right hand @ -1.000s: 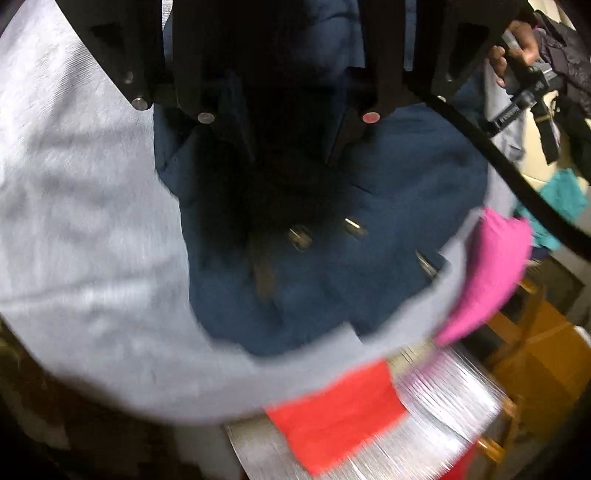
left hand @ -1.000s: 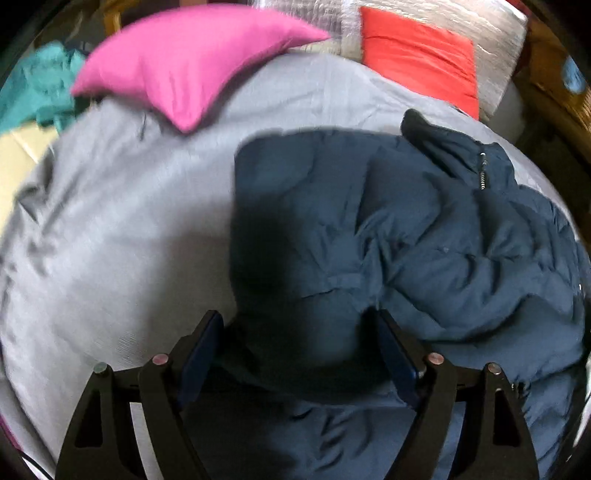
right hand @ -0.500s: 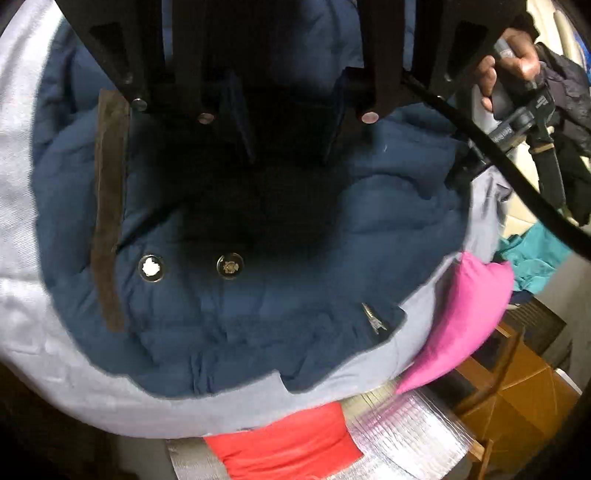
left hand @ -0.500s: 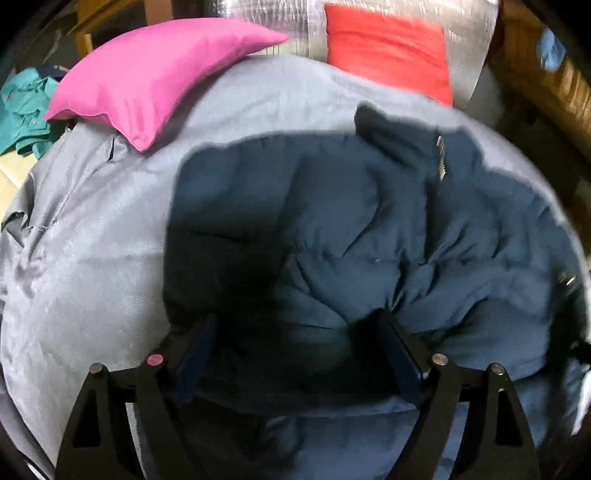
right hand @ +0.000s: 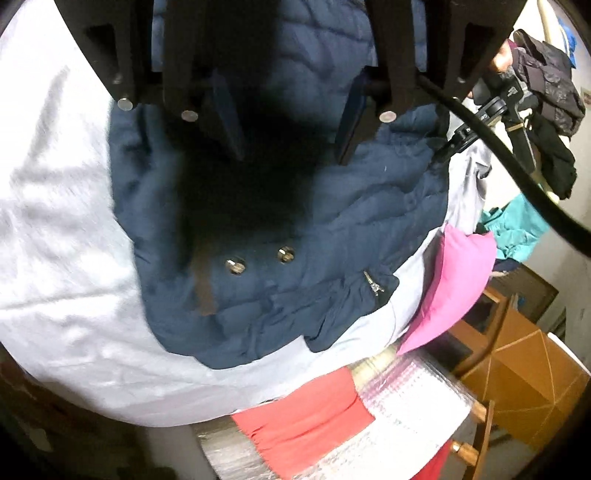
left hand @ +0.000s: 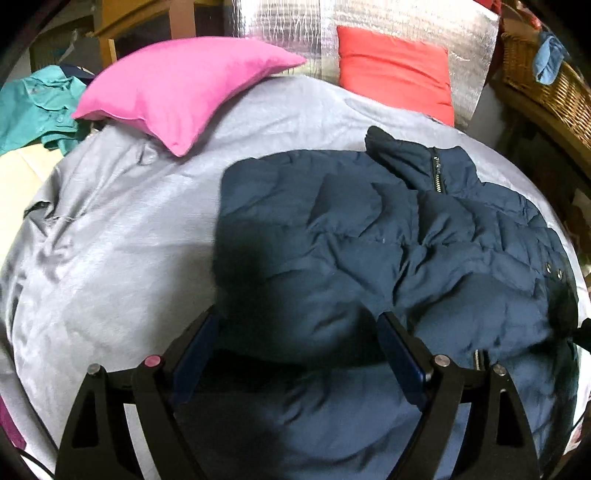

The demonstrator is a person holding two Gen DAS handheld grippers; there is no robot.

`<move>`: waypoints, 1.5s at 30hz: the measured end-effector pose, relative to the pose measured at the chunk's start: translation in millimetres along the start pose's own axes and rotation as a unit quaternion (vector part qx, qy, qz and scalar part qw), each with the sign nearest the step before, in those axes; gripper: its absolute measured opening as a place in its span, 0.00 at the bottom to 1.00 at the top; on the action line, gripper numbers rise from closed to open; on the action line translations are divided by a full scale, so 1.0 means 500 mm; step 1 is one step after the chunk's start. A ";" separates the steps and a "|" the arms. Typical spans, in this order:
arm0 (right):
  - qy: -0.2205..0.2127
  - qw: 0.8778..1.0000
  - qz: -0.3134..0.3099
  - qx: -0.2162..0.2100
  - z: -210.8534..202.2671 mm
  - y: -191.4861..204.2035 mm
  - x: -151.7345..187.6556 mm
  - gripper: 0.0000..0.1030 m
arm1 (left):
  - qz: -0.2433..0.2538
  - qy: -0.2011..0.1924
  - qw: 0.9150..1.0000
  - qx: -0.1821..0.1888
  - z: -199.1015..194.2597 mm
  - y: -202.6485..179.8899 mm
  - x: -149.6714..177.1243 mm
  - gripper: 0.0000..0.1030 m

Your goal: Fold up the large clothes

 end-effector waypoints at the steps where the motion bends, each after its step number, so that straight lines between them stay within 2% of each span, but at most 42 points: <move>1: -0.002 1.000 0.000 -0.001 -0.004 -0.002 0.005 0.53 | 0.002 -0.006 1.000 -0.004 -0.012 0.007 0.009 0.85; 7: -0.022 0.999 0.002 -0.030 -0.068 -0.008 0.077 0.54 | -0.003 -0.030 0.999 -0.014 -0.070 0.068 0.067 0.85; 12: -0.033 0.998 -0.004 -0.059 -0.120 -0.007 0.154 0.59 | -0.051 -0.037 0.998 -0.019 -0.124 0.146 0.143 0.85; 15: -0.039 0.997 -0.007 -0.071 -0.146 -0.007 0.191 0.64 | -0.081 -0.037 0.996 -0.009 -0.152 0.181 0.201 0.85; 22: -0.022 0.997 0.001 -0.077 -0.179 -0.030 0.274 0.66 | -0.085 -0.030 0.996 -0.017 -0.188 0.202 0.305 0.85; 30: 0.002 0.998 0.020 -0.056 -0.203 -0.084 0.350 0.70 | -0.045 0.014 0.999 0.003 -0.200 0.161 0.400 0.85; 38: 0.027 0.999 0.036 -0.018 -0.192 -0.137 0.393 0.70 | -0.084 0.068 0.994 0.021 -0.183 0.164 0.469 0.85; 45: 0.046 0.998 0.038 0.000 -0.174 -0.144 0.405 0.70 | -0.079 0.100 0.991 0.039 -0.173 0.143 0.515 0.85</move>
Point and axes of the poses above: each gripper's, at about its wrist camera, not at the fingertips, and z roughly the way its jaws point, y to its left, x to its underside, the point moved 4 cm from there along z, roughly the way its jaws point, and after that the axes turned 1 degree about -y, right-handed, at the moved point
